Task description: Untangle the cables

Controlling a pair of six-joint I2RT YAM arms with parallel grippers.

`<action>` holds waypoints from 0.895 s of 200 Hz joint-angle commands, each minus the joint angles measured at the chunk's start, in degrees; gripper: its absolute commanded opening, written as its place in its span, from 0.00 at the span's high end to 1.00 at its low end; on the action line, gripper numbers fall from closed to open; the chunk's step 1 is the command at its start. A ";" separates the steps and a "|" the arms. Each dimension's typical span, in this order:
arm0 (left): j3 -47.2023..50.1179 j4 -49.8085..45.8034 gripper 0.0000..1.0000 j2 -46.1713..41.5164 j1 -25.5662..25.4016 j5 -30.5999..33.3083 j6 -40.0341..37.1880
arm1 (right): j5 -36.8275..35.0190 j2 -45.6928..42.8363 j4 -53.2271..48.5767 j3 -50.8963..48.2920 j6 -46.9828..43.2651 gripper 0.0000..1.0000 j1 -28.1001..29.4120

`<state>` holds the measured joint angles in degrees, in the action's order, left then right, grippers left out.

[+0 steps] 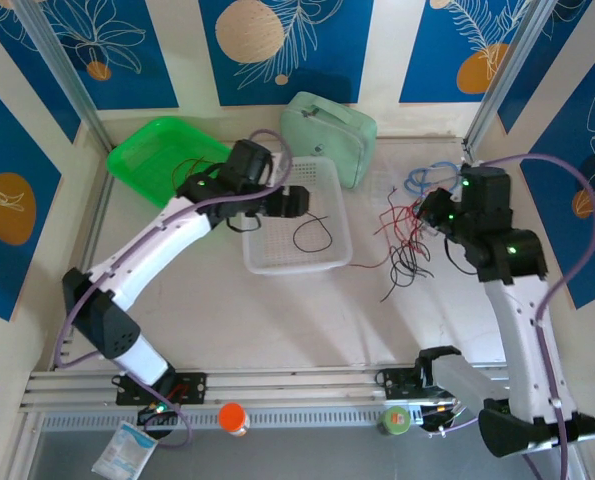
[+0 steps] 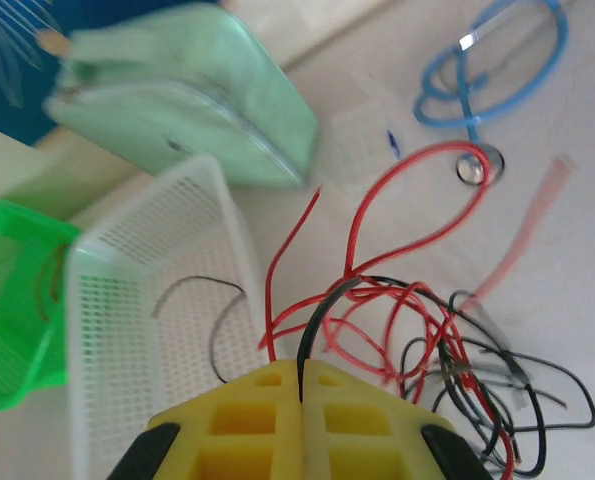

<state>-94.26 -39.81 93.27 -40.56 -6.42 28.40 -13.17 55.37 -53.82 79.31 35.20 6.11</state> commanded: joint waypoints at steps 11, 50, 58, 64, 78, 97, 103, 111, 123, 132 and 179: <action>-6.12 8.03 0.14 6.96 -6.57 -6.99 0.87 | 10.75 0.42 -6.02 5.35 -4.72 1.00 -2.63; -10.27 17.94 0.15 12.97 -12.33 -15.17 3.00 | 13.51 0.53 -6.17 5.64 -7.07 1.00 -4.39; -10.50 18.62 0.15 13.57 -12.93 -15.91 3.28 | 13.96 0.39 -5.84 4.98 -7.16 1.00 -4.76; -10.51 18.83 0.15 13.85 -13.26 -16.27 3.32 | 14.63 0.22 -5.42 4.17 -7.16 1.00 -5.17; -10.35 18.70 0.15 14.51 -13.74 -16.97 2.97 | 15.81 -0.22 -4.45 2.46 -6.84 1.00 -5.70; -10.07 17.74 0.15 15.66 -13.95 -17.23 2.44 | 17.32 -0.58 -3.33 0.65 -6.30 1.00 -6.10; -10.15 17.42 0.15 16.21 -14.03 -17.08 2.28 | 17.63 -0.61 -3.14 0.36 -6.20 1.00 -6.11; -10.25 17.15 0.15 17.10 -14.11 -16.74 1.96 | 17.90 -0.68 -3.05 0.19 -6.19 1.00 -6.20; -10.57 17.22 0.15 18.43 -14.27 -15.88 1.53 | 18.17 -0.70 -3.04 0.28 -6.17 1.00 -6.39; -10.96 17.81 0.15 19.59 -14.42 -15.66 1.22 | 18.28 -0.82 -3.04 0.50 -6.20 1.00 -6.58; -14.63 21.27 0.15 26.40 -16.55 -14.86 -1.81 | 19.35 -1.12 -4.56 4.35 -6.55 1.00 -8.51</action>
<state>-105.80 -21.80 117.03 -55.40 -21.37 29.50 3.55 55.29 -58.15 80.23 29.74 -1.37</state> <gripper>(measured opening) 0.846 0.050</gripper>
